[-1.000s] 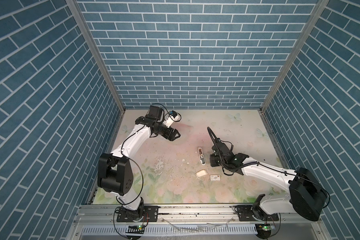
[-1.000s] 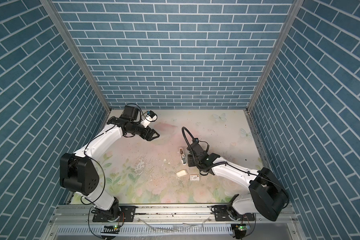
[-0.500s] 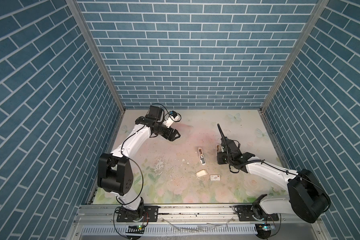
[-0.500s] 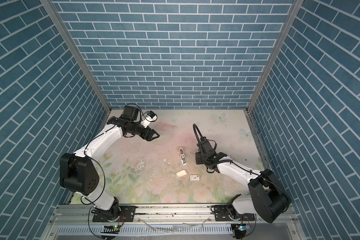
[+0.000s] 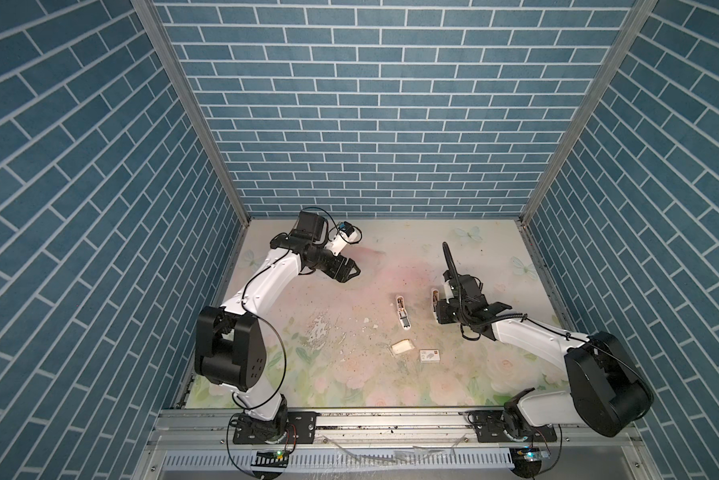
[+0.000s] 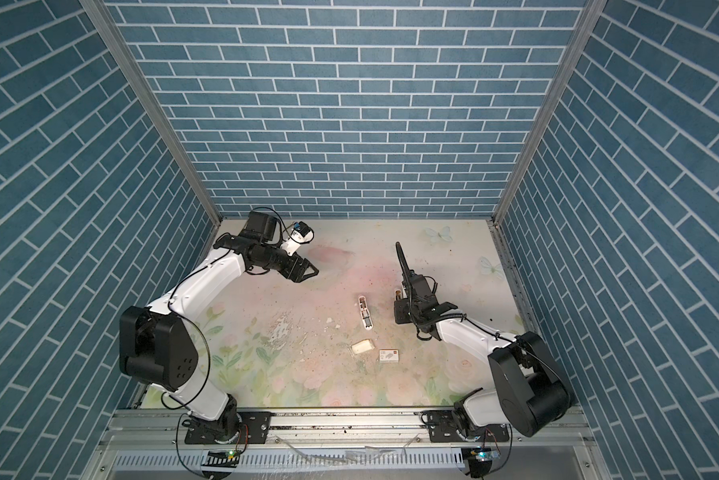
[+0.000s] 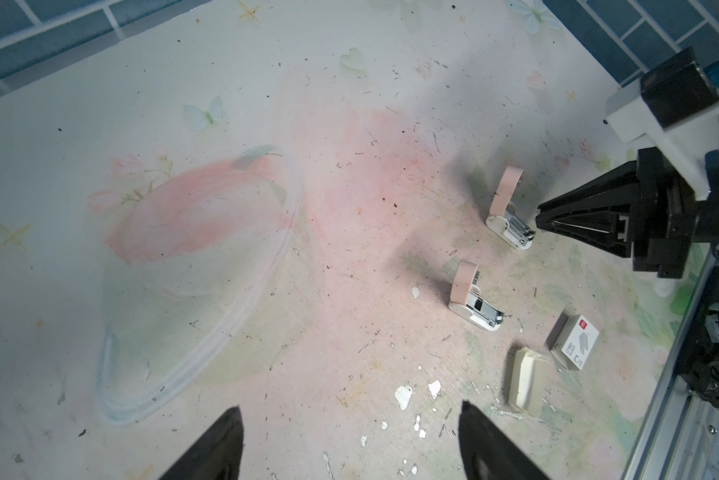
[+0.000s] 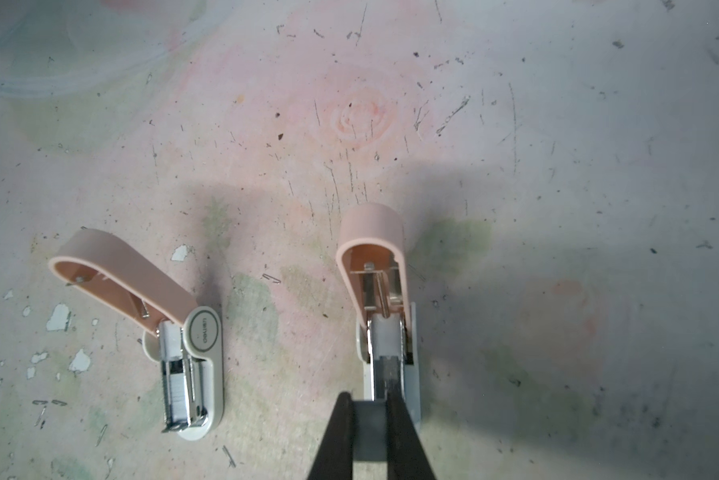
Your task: Load the staples into the stapler
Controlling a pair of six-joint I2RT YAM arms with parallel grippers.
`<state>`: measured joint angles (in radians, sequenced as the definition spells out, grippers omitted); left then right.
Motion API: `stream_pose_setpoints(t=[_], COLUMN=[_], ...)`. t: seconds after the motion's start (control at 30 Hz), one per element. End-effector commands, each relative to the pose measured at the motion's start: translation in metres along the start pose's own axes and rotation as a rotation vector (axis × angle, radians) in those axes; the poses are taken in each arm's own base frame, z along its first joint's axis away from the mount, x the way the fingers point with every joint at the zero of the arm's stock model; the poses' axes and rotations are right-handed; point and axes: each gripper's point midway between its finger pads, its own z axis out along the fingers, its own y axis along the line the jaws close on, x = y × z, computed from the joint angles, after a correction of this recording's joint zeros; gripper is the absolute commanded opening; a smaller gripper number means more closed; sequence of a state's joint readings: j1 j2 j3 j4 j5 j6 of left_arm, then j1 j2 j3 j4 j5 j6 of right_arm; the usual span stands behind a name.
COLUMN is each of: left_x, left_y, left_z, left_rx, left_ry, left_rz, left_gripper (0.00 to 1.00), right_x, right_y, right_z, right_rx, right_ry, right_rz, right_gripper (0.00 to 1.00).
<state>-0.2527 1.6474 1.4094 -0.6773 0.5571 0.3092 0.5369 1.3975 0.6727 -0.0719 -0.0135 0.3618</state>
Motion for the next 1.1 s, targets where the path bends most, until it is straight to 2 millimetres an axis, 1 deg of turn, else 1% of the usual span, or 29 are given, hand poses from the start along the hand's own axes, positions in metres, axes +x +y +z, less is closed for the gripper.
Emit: stream_pose_setpoints(t=[0.0, 0.17, 0.43, 0.67, 0.83, 1.07], left_x=[0.006, 0.006, 0.007, 0.008, 0.008, 0.009], left_y=[0.002, 0.003, 0.004, 0.004, 0.005, 0.005], left_z=[0.002, 0.003, 0.006, 0.006, 0.008, 0.008], left_rx=[0.004, 0.005, 0.008, 0.008, 0.008, 0.009], left_ry=[0.017, 0.019, 0.025, 0.027, 0.029, 0.030], left_rz=[-0.003, -0.003, -0.011, -0.011, -0.012, -0.013], left_gripper=[0.83, 0.82, 0.82, 0.82, 0.82, 0.83], right_x=[-0.001, 0.003, 0.004, 0.005, 0.003, 0.004], right_y=[0.001, -0.003, -0.004, -0.012, -0.012, -0.012], right_z=[0.005, 0.012, 0.015, 0.017, 0.018, 0.022], right_rx=[-0.017, -0.003, -0.002, 0.041, 0.043, 0.044], right_ry=[0.004, 0.019, 0.019, 0.014, 0.005, 0.017], right_rz=[-0.045, -0.048, -0.051, -0.056, -0.058, -0.061], right_gripper=[0.09, 0.09, 0.10, 0.09, 0.10, 0.09])
